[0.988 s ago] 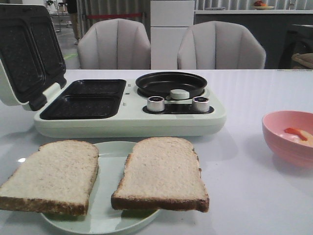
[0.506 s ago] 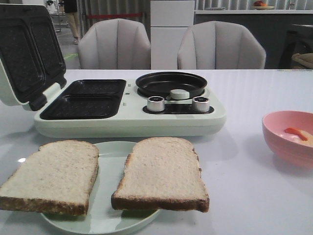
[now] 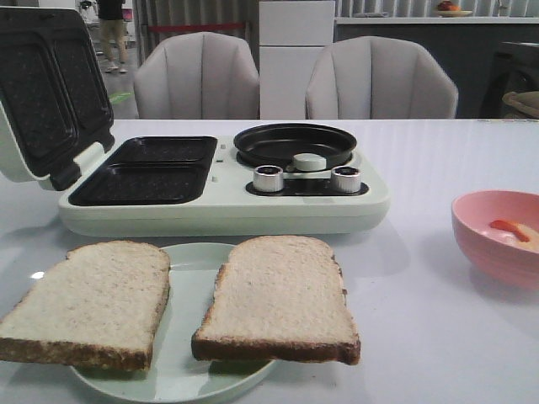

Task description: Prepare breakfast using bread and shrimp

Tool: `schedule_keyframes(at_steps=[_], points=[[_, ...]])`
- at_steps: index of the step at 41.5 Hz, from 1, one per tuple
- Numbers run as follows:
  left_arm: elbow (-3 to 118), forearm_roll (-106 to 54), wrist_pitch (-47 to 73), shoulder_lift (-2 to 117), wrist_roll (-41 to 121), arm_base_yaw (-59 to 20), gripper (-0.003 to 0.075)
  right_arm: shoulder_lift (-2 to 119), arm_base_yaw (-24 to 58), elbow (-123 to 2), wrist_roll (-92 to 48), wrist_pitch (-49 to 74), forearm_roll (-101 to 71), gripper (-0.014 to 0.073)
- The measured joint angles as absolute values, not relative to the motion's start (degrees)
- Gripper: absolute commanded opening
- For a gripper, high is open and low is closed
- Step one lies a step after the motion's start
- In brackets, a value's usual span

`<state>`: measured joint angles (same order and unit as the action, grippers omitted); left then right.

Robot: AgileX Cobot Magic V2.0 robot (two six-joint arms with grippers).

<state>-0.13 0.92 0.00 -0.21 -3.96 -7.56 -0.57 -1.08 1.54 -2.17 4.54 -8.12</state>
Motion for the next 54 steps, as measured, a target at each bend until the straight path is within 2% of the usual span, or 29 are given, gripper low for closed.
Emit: schedule_keyframes(at_steps=[8,16,29,43,54], points=[[1.58,1.86,-0.57,-0.21,-3.96,-7.56,0.0101,-0.57,-1.08,-3.26,-2.17,7.46,-8.12,0.0044],[14.97,3.93,2.10,0.62,-3.96,-7.56,0.0101,1.31,-1.08,-16.80,-2.17,13.45,-8.12,0.0044],[34.94,4.75,23.02,16.06,-3.96,-7.56,0.0102,17.92,-1.08,-33.56,-2.17,27.35,-8.12,0.0044],[35.88,4.50,39.47,26.99,-3.96,-7.56,0.0101,34.03,-1.08,-33.06,-2.17,32.85,-8.12,0.0044],[35.67,4.27,41.85,30.14,-3.96,-7.56,0.0104,42.32,-1.08,-32.32,-2.17,34.02,-8.01,0.0065]])
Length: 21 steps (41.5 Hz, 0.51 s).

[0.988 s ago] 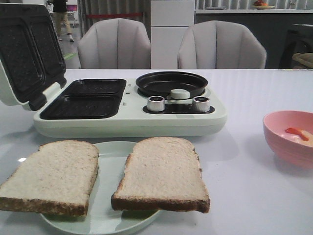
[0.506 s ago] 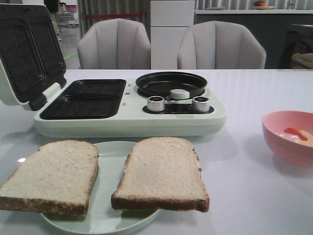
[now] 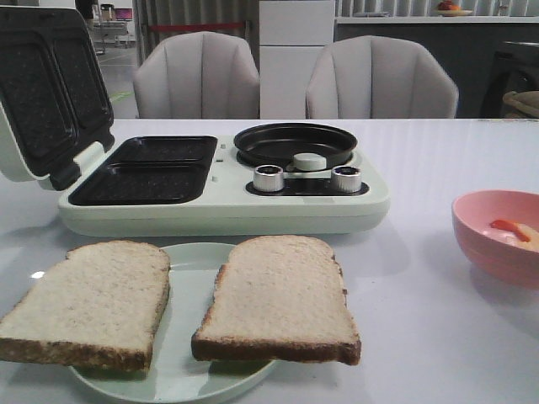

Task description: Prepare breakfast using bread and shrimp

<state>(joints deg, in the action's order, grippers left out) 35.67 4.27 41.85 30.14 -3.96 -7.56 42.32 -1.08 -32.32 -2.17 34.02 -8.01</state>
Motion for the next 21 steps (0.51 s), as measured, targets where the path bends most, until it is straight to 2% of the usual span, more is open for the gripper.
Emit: schedule_keyframes(at_steps=[2,4,9,11,14,21], points=[[35.63,4.24,41.85,30.23,-3.96,-7.56,0.0123,43.01,-1.08,-32.32,-2.17,34.02,-8.01,0.0111],[35.53,4.24,41.85,30.33,-3.96,-7.56,0.0175,43.26,-1.08,-32.32,-2.17,34.02,-7.91,0.0176],[35.53,4.15,41.85,30.33,-3.96,-7.56,0.0390,43.26,-1.08,-32.32,-2.17,34.02,-7.68,0.0437],[35.53,4.15,41.85,30.33,-3.96,-7.56,0.0465,43.26,-1.08,-32.32,-2.17,34.02,-7.65,0.0511],[35.53,4.15,41.85,30.33,-3.96,-7.56,0.0521,43.26,-1.08,-32.32,-2.17,34.02,-7.55,0.0560],[35.53,4.15,41.85,30.33,-3.96,-7.56,0.0520,43.26,-1.08,-32.32,-2.17,33.91,-7.56,0.0557]])
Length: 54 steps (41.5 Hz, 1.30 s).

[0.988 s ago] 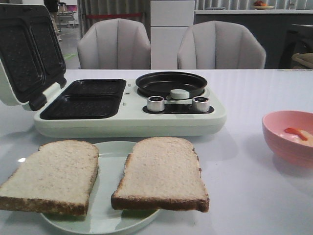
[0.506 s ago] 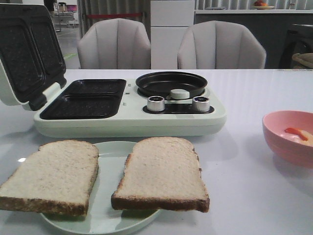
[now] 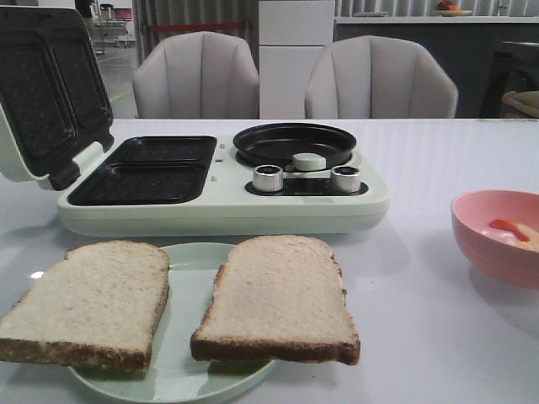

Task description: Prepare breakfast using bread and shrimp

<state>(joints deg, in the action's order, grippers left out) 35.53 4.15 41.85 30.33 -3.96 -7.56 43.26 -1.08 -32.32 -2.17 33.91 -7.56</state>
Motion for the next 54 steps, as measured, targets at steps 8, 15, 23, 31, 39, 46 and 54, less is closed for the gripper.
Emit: schedule_keyframes(at_steps=[8,15,23,31,39,46,54], points=[[35.53,4.15,41.05,30.71,-1.30,-12.82,0.0520,43.26,-1.08,-32.32,-2.17,33.91,-7.56,0.0557],[35.53,4.38,40.95,33.29,5.59,-22.20,0.0519,43.26,-1.08,-32.32,-2.17,33.91,-7.56,0.0557],[33.95,9.27,40.24,38.35,10.93,-35.06,0.0519,43.26,-1.08,-32.32,-2.17,33.91,-7.56,0.0557],[26.25,20.48,38.21,43.36,11.34,-49.66,0.0519,43.26,-1.08,-32.32,-2.17,33.91,-7.56,0.0557],[20.18,39.84,34.96,48.18,-1.38,-58.82,0.0519,43.26,-1.08,-32.32,-2.17,33.91,-7.56,0.0557],[19.76,53.05,33.28,55.11,-12.01,-59.82,0.0519,43.26,-1.08,-32.32,-2.17,33.91,-7.56,0.0557],[19.76,63.74,31.24,64.66,-21.23,-59.87,0.0519,43.26,-1.08,-32.32,-2.17,33.91,-7.56,0.0557]])
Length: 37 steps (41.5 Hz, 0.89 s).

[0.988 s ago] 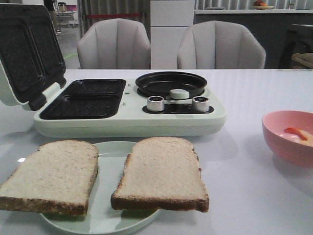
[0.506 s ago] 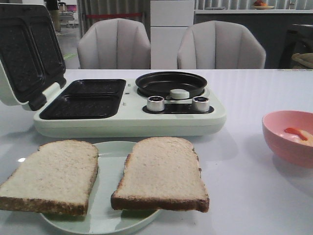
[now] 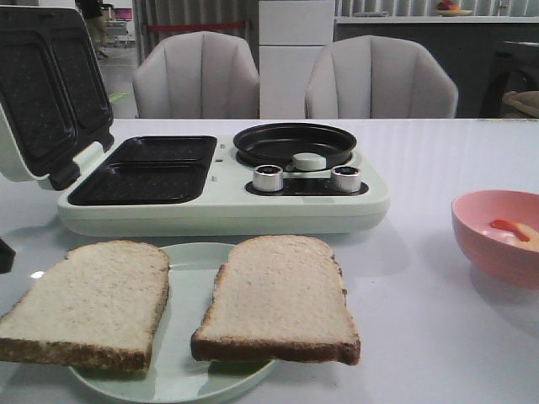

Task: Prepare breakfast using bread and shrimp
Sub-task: 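Grasp the bread slice nearest the left gripper and lift it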

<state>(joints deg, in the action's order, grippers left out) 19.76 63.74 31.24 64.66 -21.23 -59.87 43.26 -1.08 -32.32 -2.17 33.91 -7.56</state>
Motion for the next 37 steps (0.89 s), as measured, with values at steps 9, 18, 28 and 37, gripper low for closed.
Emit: schedule_keyframes(at_steps=[9,18,28,37], points=[[21.49,75.17,31.82,74.67,-32.12,-59.96,0.0518,43.26,-1.08,-32.32,-2.17,33.91,-7.56,0.0557],[22.67,83.58,34.60,83.75,-40.01,-59.48,0.0481,43.26,-1.08,-32.32,-2.17,33.91,-7.56,0.0557],[23.19,86.13,35.90,86.66,-43.30,-59.23,0.0230,43.26,-1.08,-32.32,-2.17,33.91,-7.56,0.0557],[23.19,86.26,36.45,86.52,-43.67,-59.50,0.0099,43.26,-1.08,-32.32,-2.17,33.91,-7.56,0.0557]])
